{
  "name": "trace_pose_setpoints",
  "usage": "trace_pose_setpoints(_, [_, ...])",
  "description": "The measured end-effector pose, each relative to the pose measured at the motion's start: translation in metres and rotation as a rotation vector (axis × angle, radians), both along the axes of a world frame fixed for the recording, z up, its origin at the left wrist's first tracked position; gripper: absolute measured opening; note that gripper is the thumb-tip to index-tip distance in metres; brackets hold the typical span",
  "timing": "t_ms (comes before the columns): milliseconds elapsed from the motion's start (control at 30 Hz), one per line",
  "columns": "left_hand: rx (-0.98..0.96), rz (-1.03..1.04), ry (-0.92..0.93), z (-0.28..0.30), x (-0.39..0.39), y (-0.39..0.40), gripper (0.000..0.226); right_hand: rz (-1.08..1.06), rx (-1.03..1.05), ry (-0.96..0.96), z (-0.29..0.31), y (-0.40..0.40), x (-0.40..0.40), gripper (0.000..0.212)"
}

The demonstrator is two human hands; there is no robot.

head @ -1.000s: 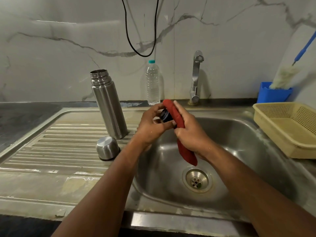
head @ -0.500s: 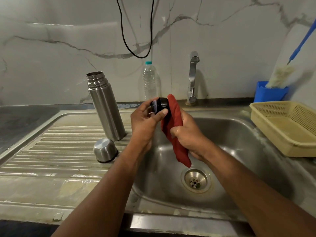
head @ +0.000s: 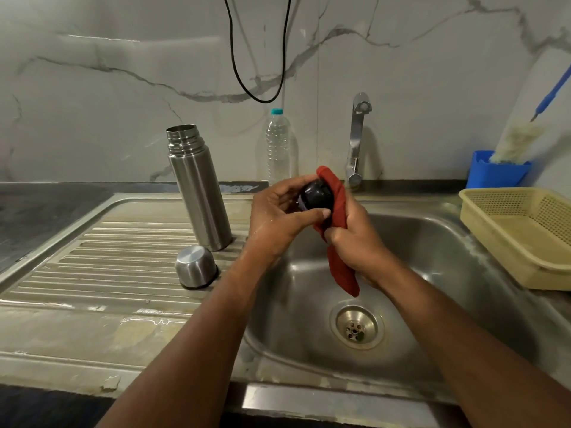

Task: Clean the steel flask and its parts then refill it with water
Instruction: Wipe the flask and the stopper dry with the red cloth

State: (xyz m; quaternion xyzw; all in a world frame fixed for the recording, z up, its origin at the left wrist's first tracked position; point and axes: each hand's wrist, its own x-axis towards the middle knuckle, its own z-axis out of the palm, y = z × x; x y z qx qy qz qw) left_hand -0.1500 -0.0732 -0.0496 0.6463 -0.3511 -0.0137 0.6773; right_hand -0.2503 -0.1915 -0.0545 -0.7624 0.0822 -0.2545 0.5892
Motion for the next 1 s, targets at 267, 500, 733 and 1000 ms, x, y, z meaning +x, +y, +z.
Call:
trace_pose_setpoints(267, [0.028,0.191,0.04,-0.013,0.007,-0.005,0.058,0.027,0.012,0.045,-0.001,0.005,0.002,0.099])
trace_pose_setpoints(500, [-0.061,-0.1,0.175,-0.004,-0.002,-0.005,0.052,-0.059,0.04,0.028,-0.001,0.003,0.003,0.098])
trace_pose_setpoints(733, [0.083,0.208,-0.037,-0.01,0.008,-0.003,0.052,-0.027,0.152,0.07,-0.005,0.012,0.007,0.101])
trace_pose_setpoints(1000, [0.011,-0.055,0.138,-0.01,0.014,0.011,0.046,-0.039,0.132,0.043,0.002,0.009,0.003,0.099])
